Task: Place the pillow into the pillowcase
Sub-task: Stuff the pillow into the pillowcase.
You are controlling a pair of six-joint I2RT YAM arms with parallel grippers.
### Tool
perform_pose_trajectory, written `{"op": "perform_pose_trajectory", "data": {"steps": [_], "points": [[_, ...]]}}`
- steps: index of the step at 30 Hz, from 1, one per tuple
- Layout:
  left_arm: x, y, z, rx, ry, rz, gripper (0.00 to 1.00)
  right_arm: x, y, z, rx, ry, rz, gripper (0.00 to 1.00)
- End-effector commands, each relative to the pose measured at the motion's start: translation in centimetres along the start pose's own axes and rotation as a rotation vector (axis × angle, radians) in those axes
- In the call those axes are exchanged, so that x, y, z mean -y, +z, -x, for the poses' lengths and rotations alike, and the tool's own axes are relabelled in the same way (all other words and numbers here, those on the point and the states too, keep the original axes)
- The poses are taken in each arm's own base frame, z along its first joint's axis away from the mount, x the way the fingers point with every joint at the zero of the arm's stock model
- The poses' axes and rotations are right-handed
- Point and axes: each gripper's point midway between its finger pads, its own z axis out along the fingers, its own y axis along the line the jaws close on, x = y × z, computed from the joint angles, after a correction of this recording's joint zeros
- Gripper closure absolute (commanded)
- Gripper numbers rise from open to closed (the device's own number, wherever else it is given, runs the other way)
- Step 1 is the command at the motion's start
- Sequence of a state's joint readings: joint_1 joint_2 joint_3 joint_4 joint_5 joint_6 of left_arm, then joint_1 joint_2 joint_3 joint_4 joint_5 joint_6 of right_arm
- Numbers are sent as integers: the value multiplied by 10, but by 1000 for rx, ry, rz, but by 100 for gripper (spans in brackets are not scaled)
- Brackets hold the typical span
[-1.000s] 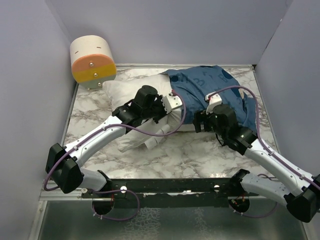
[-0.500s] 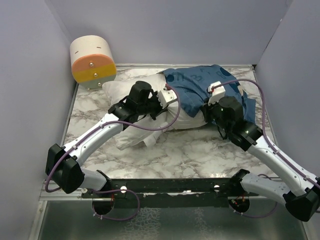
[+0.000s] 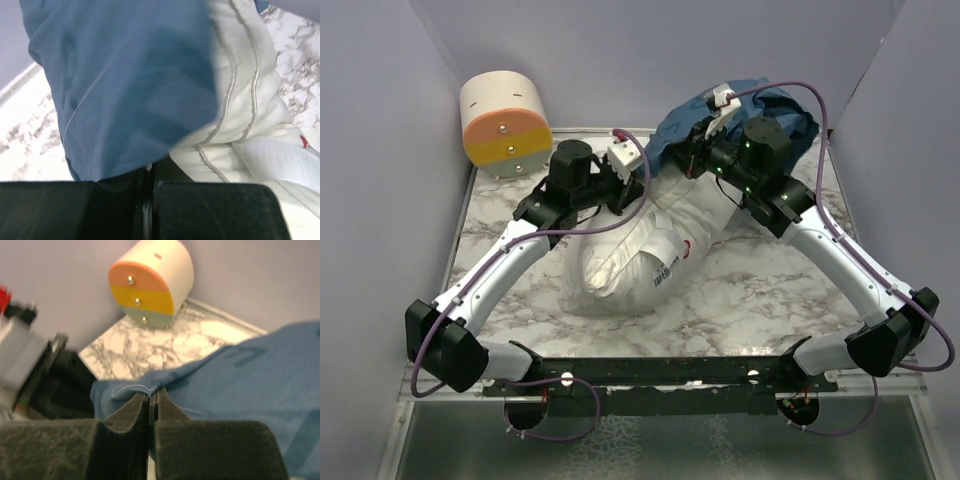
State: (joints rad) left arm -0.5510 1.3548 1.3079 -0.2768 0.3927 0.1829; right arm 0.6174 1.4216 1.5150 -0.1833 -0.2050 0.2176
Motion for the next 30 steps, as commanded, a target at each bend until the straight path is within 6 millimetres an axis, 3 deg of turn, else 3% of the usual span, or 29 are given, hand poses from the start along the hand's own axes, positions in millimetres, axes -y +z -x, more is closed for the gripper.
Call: {"op": "perform_pose_trajectory", "data": {"steps": [1,6,9,10,13,15,20,22,24,27,30], "points": [[-42,1,-1,196,-229,23,100,-54,-25,18,139,31,225,99],[-71,22,-63,106,-447,52,100,-19,11,-38,-4,29,111,99],[-93,21,-99,77,-533,107,100,-24,29,-63,-68,30,181,98],[-98,19,-108,70,-543,127,100,-31,30,-65,-71,28,229,91],[-106,16,-123,36,-526,166,100,-46,26,-61,-51,8,323,71],[-108,14,-128,13,-507,176,100,-49,17,-47,-10,-22,328,58],[-105,10,-136,-27,-471,173,100,-34,-26,0,148,-84,206,32],[-105,9,-136,-36,-462,173,100,-9,-42,10,201,-84,71,32],[-105,7,-135,-39,-453,175,100,37,-55,7,233,-58,-142,32],[-104,4,-134,-40,-438,179,100,100,-72,-24,214,-5,-364,34],[-101,-1,-133,-35,-423,183,100,145,-80,-58,161,2,-515,40]]}}
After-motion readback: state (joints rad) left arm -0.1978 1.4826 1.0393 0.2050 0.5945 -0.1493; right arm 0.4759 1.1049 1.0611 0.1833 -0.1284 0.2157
